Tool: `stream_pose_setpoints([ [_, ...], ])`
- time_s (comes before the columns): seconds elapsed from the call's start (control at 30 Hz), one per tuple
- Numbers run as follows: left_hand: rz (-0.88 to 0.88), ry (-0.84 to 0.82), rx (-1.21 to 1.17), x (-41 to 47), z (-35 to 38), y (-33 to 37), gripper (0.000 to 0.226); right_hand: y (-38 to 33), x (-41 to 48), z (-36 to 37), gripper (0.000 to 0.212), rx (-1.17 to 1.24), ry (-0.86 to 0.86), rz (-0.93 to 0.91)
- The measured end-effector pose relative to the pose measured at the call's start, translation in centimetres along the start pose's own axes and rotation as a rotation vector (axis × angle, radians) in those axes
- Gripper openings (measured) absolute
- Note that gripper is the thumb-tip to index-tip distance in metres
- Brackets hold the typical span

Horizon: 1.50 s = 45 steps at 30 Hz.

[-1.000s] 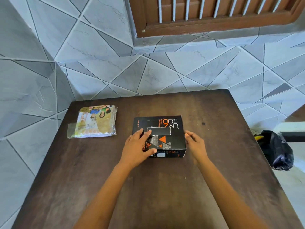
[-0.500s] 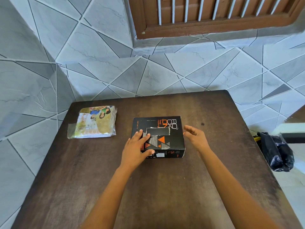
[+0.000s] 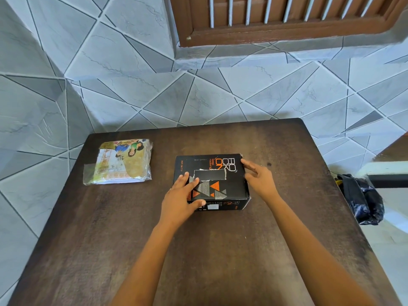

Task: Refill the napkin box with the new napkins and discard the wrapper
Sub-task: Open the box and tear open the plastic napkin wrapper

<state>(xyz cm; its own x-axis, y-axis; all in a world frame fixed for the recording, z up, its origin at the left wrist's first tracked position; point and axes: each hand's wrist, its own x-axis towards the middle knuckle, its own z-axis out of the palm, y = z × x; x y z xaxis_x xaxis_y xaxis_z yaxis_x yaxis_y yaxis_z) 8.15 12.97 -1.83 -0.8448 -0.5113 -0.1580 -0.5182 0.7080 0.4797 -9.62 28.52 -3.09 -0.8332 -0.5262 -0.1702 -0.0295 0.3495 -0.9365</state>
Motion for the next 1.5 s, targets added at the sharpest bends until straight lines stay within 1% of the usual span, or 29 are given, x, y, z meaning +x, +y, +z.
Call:
stream_pose_setpoints([
  [0.17, 0.004, 0.000, -0.022, -0.1, -0.1, 0.1, 0.069, 1.3, -0.7, 0.3, 0.045, 0.068, -0.083, 0.017],
  [0.43, -0.019, -0.018, -0.029, -0.2, -0.2, -0.2, 0.068, 2.1, -1.1, -0.1, 0.043, 0.090, -0.123, -0.048],
  [0.57, -0.024, -0.021, -0.028, -0.2, -0.2, -0.2, 0.068, 2.5, -0.8, -0.4, 0.042, 0.066, -0.124, -0.046],
  [0.8, -0.035, -0.023, -0.028, -0.4, -0.2, 0.1, 0.068, 3.1, -1.2, 0.5, 0.040, 0.044, -0.025, -0.060],
  [0.9, -0.036, -0.021, -0.028, -0.4, -0.2, 0.0, 0.068, 3.0, -1.0, 0.7, 0.040, 0.044, -0.021, -0.078],
  [0.93, -0.037, -0.019, -0.029, -0.4, -0.2, 0.0, 0.068, 3.1, -0.9, 0.5, 0.039, 0.033, 0.013, -0.072],
  [0.97, -0.039, -0.017, -0.031, -0.4, -0.1, 0.0, 0.068, 3.6, -0.8, 0.1, 0.039, 0.020, 0.078, -0.044],
  [1.03, -0.043, -0.014, -0.035, -0.5, 0.0, -0.1, 0.068, 5.0, -0.8, -1.6, 0.038, -0.025, 0.192, 0.073],
  [1.07, -0.045, -0.014, -0.040, -0.5, 0.0, -0.2, 0.068, 5.7, -1.0, -2.5, 0.038, -0.067, 0.183, 0.120],
  [1.1, -0.045, -0.010, -0.048, -0.4, 0.0, -0.3, 0.068, 6.2, -1.2, -3.1, 0.038, -0.112, 0.150, 0.130],
  [1.13, -0.045, -0.006, -0.054, -0.4, 0.0, -0.4, 0.068, 6.3, -1.4, -3.3, 0.039, -0.142, 0.131, 0.102],
  [1.2, -0.042, 0.002, -0.062, -0.1, 0.2, -0.5, 0.068, 5.7, -1.4, -2.8, 0.038, -0.210, 0.167, -0.011],
  [1.27, -0.039, 0.008, -0.070, -0.1, 0.4, -0.5, 0.068, 5.2, -1.1, -2.1, 0.042, -0.377, 0.208, -0.055],
  [1.33, -0.035, 0.021, -0.092, -0.1, 0.5, -0.4, 0.067, 5.5, -0.7, -2.4, 0.040, -0.537, 0.168, 0.028],
  [1.4, -0.026, 0.034, -0.087, 0.1, 0.5, -0.5, 0.067, 6.4, -0.6, -3.4, 0.035, -0.656, 0.049, 0.132],
  [1.43, -0.021, 0.038, -0.068, 0.2, 0.4, -0.5, 0.067, 7.0, -0.7, -3.9, 0.035, -0.662, -0.004, 0.145],
  [1.5, -0.007, 0.030, -0.021, 0.6, 0.4, -0.4, 0.067, 7.6, -1.1, -4.0, 0.040, -0.560, -0.029, 0.147],
])
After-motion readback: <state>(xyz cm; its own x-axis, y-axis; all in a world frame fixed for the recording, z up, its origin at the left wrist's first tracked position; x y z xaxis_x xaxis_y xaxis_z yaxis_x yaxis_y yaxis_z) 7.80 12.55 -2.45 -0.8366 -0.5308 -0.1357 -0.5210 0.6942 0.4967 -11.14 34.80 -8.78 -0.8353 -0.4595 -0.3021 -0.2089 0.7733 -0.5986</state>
